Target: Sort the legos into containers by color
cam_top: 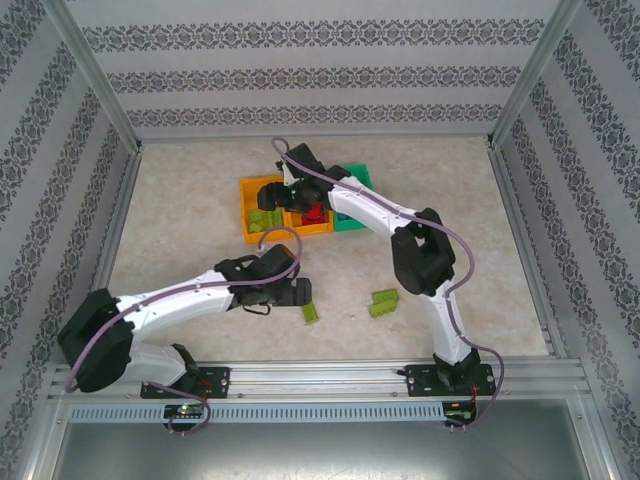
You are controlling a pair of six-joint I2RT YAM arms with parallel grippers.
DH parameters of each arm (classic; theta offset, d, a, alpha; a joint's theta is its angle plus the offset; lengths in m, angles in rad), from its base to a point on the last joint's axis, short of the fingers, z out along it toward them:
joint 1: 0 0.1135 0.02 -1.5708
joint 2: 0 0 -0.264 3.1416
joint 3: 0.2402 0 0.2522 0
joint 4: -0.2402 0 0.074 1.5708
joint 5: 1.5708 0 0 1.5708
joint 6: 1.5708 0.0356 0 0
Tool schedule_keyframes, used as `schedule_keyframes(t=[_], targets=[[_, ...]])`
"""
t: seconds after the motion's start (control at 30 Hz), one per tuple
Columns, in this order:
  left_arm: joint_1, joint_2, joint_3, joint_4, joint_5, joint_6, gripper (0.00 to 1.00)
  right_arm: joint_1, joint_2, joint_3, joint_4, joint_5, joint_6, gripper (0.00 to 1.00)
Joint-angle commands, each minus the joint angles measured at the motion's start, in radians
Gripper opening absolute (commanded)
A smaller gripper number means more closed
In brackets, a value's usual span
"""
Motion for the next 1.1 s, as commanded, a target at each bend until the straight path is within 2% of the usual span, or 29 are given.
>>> schedule_keyframes(t=[0.0,0.2,0.43,0.53,0.77,0.93,1.07], targets=[[-0.060,0.086,0.064,-0.061,-0.003,-0.120,0.99,-0.026,-0.160,-0.102,0.028,0.068,-0.033,0.74],[-0.118,0.191,0.104,-0.074,-0.004,-0.218,0.99,-0.158,-0.370,-0.422,0.110,0.081,-0.002,0.75],[-0.127,0.287,0.178,-0.090,-0.013,-0.259,0.89,-0.287,-0.547,-0.699,0.132,0.111,-0.031,0.75],[-0.127,0.357,0.231,-0.092,-0.001,-0.247,0.79,-0.321,-0.584,-0.770,0.131,0.112,-0.044,0.75],[-0.126,0.428,0.290,-0.128,-0.014,-0.219,0.43,-0.358,-0.641,-0.876,0.115,0.126,-0.072,0.75],[-0.120,0.430,0.302,-0.154,-0.042,-0.174,0.31,-0.375,-0.683,-0.934,0.107,0.143,-0.072,0.75],[-0.085,0.414,0.351,-0.219,-0.088,-0.091,0.28,-0.377,-0.713,-0.976,0.093,0.171,-0.076,0.75]])
